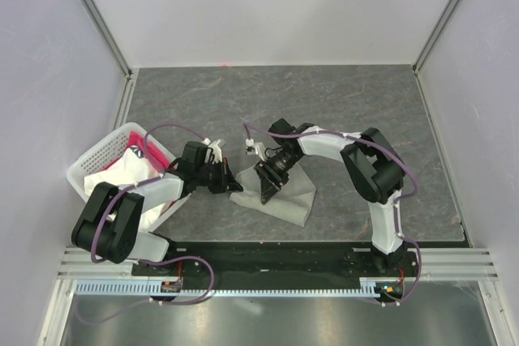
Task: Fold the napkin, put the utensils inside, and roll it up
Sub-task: Roll the napkin with the utensil
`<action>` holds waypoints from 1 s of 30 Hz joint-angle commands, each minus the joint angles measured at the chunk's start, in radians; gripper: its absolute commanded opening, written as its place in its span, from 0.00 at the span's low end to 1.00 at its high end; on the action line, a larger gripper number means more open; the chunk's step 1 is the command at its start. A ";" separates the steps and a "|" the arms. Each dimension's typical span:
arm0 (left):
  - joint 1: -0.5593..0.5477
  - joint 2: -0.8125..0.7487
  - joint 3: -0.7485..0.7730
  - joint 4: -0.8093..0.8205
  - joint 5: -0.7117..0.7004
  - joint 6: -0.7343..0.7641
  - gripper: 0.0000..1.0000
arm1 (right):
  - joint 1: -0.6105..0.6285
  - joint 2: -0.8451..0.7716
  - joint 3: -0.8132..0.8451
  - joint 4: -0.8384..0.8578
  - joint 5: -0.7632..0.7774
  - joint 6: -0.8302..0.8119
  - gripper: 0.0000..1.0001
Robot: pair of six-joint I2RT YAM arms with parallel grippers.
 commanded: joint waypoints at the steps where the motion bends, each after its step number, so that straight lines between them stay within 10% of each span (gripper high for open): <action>1: 0.000 0.001 0.033 -0.095 -0.075 -0.011 0.02 | 0.000 -0.178 -0.023 0.117 0.156 0.072 0.65; 15: 0.016 0.095 0.116 -0.174 -0.043 -0.003 0.02 | 0.481 -0.548 -0.368 0.441 1.218 0.099 0.82; 30: 0.017 0.121 0.140 -0.197 -0.015 0.015 0.02 | 0.592 -0.375 -0.396 0.447 1.332 0.071 0.78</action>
